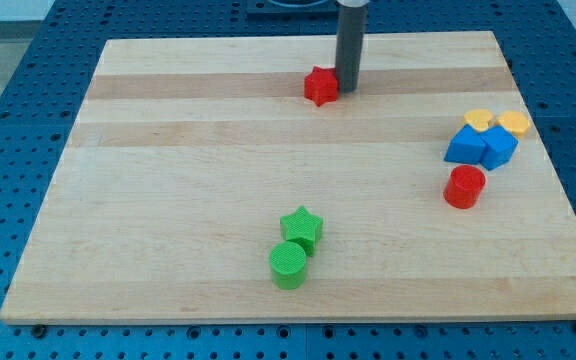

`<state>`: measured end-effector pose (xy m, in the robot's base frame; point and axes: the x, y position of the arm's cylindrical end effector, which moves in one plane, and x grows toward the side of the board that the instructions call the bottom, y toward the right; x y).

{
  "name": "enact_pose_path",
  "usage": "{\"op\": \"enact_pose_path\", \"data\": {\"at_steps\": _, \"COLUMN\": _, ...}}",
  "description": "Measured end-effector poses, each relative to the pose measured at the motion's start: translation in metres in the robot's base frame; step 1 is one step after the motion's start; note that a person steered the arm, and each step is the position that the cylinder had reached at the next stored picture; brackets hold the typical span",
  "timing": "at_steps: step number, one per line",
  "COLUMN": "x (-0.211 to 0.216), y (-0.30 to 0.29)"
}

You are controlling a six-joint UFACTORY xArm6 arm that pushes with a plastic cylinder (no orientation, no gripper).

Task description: Move the red circle to the top center of the board

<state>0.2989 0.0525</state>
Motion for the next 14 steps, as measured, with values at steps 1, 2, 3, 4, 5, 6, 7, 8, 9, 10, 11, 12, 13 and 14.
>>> {"op": "enact_pose_path", "data": {"at_steps": 1, "x": -0.014, "y": -0.022}}
{"op": "enact_pose_path", "data": {"at_steps": 2, "x": -0.028, "y": -0.041}}
{"op": "enact_pose_path", "data": {"at_steps": 3, "x": -0.025, "y": -0.021}}
{"op": "enact_pose_path", "data": {"at_steps": 4, "x": -0.017, "y": 0.027}}
{"op": "enact_pose_path", "data": {"at_steps": 5, "x": 0.013, "y": 0.036}}
{"op": "enact_pose_path", "data": {"at_steps": 6, "x": 0.108, "y": 0.039}}
{"op": "enact_pose_path", "data": {"at_steps": 7, "x": 0.164, "y": 0.044}}
{"op": "enact_pose_path", "data": {"at_steps": 8, "x": 0.207, "y": 0.081}}
{"op": "enact_pose_path", "data": {"at_steps": 9, "x": 0.257, "y": 0.143}}
{"op": "enact_pose_path", "data": {"at_steps": 10, "x": 0.308, "y": 0.203}}
{"op": "enact_pose_path", "data": {"at_steps": 11, "x": 0.312, "y": 0.214}}
{"op": "enact_pose_path", "data": {"at_steps": 12, "x": 0.282, "y": 0.196}}
{"op": "enact_pose_path", "data": {"at_steps": 13, "x": 0.230, "y": 0.158}}
{"op": "enact_pose_path", "data": {"at_steps": 14, "x": 0.230, "y": 0.157}}
